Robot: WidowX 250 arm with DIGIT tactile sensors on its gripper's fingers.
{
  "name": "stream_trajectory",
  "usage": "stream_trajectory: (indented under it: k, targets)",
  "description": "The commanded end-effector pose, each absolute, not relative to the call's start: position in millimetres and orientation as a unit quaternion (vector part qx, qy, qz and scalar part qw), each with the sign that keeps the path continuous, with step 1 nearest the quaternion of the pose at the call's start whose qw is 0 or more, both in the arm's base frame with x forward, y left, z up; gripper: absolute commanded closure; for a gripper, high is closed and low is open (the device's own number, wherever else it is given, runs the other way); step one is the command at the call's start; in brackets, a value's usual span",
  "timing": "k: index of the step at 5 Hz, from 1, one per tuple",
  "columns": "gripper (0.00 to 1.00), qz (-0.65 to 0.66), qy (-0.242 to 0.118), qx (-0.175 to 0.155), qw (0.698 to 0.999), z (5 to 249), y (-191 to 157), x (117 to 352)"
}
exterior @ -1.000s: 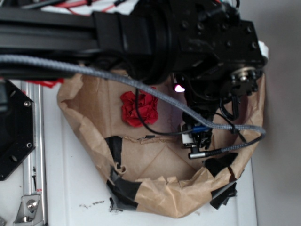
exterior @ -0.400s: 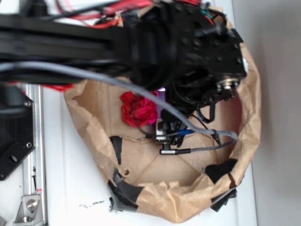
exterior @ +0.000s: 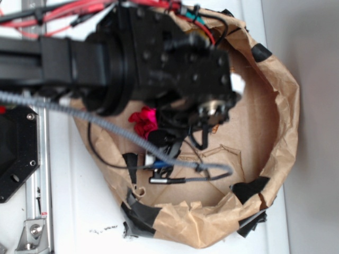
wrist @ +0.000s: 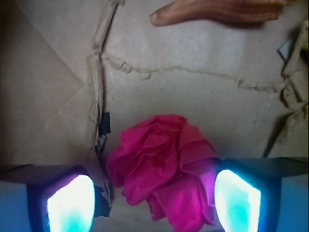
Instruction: Grab the red paper.
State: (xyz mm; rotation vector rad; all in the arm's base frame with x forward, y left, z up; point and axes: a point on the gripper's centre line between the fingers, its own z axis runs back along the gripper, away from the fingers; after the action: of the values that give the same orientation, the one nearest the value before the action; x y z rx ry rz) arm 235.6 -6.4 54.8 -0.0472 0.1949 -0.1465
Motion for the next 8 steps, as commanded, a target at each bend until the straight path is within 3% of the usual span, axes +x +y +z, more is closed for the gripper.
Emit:
stream_trajectory:
  k: [1,2,3,4,6,8]
  targets:
    - [0.0,-0.094,0.055,0.008,0.994,29,-14,233]
    - [1.0,-0.084,0.054,0.013,0.995,27,-8,234]
    - [1.0,-0.089,0.062,0.008,0.994,42,-11,227]
    - [1.0,-0.068,0.062,0.022,0.996,69,-13,224]
    - [1.0,-0.049,-0.035,0.016,0.998,156,-25,269]
    - [1.0,-0.067,-0.059,0.019,0.996,144,-37,255]
